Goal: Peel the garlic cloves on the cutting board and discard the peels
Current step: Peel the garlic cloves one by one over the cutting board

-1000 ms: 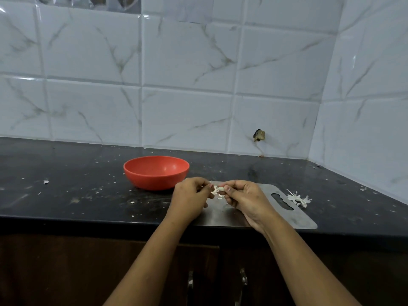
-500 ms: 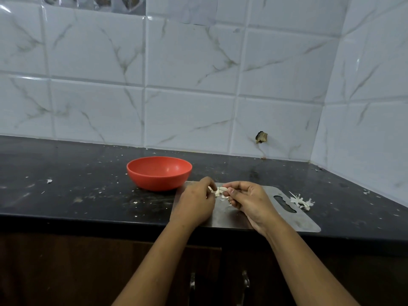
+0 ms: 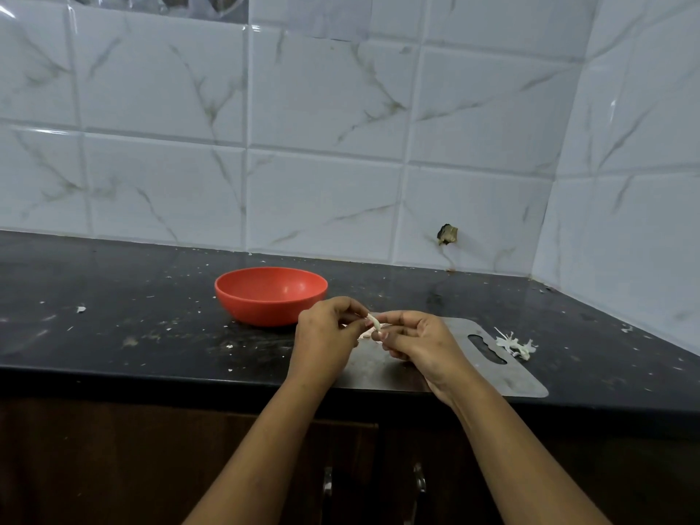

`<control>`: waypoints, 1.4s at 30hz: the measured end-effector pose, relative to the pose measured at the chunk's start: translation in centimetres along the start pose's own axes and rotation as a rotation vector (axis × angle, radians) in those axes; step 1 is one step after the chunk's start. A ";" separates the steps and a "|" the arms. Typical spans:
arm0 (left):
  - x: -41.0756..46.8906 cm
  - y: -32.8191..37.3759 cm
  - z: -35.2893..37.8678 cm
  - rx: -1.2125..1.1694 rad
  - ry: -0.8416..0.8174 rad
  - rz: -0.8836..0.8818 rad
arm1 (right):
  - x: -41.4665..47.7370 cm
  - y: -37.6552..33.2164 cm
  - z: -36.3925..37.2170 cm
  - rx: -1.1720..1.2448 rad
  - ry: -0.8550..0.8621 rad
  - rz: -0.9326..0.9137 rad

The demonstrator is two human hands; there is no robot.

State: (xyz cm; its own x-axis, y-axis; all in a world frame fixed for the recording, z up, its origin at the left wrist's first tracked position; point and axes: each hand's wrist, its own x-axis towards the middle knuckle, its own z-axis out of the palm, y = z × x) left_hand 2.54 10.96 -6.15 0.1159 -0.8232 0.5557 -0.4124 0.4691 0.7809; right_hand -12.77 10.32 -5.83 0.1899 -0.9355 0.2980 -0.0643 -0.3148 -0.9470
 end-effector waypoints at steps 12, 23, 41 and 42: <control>-0.3 0.1 0.1 0.261 0.040 0.061 | 0.0 0.1 0.2 -0.067 0.040 0.000; -0.5 0.4 0.2 0.349 0.000 0.086 | 0.1 0.2 0.2 -0.068 0.047 0.000; -1.1 1.0 1.0 0.772 -0.006 0.284 | 0.0 0.1 0.4 -0.184 0.088 0.024; -1.1 1.0 0.9 0.769 -0.003 0.281 | 0.0 0.1 0.4 -0.183 0.088 0.023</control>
State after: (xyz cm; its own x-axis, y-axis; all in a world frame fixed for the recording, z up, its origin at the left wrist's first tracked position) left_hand 1.16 12.03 -6.30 -0.0858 -0.7088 0.7002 -0.9304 0.3083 0.1981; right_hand -12.40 10.32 -5.98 0.1006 -0.9506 0.2935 -0.2463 -0.3096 -0.9184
